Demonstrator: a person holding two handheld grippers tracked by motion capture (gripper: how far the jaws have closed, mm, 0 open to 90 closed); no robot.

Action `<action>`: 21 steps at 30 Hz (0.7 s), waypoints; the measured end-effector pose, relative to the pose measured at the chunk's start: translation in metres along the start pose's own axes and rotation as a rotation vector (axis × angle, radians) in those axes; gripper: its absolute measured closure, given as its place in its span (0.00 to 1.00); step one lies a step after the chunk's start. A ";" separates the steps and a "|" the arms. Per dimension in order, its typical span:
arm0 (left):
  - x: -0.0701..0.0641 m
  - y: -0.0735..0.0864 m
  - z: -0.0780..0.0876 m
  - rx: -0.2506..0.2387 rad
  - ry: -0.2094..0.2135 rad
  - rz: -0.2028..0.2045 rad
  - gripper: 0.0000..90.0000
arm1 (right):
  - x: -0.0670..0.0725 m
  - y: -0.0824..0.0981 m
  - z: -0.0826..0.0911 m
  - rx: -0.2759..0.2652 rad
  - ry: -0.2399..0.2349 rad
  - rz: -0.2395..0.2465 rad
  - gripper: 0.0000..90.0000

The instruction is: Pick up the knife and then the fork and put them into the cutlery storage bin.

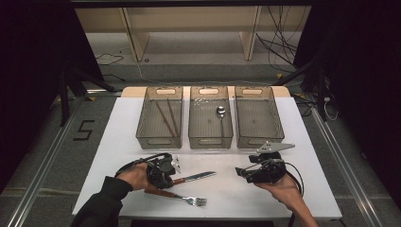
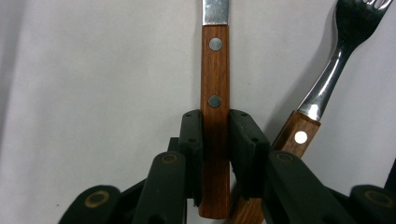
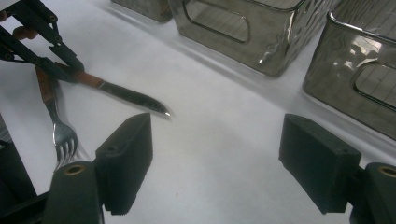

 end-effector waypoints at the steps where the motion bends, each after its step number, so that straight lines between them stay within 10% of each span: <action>1: 0.000 0.000 0.000 -0.006 -0.005 -0.004 0.84 | 0.000 0.000 0.000 -0.001 -0.001 0.001 0.29; 16: -0.001 -0.010 0.009 -0.073 -0.059 0.004 0.84 | 0.000 0.001 0.002 -0.006 0.001 -0.001 0.30; 21: 0.001 -0.012 0.014 -0.128 -0.065 0.066 0.84 | 0.001 0.000 0.002 -0.006 0.001 -0.001 0.30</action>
Point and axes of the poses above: each handheld gripper's, and its own axes: z roughly backward along the jaws, y roughly out of its underside, x roughly to its left, the point moved 2 cm from there along -z, roughly forward along the jaws, and after that the axes turned 2 degrees about -y, right-handed, at the moved point
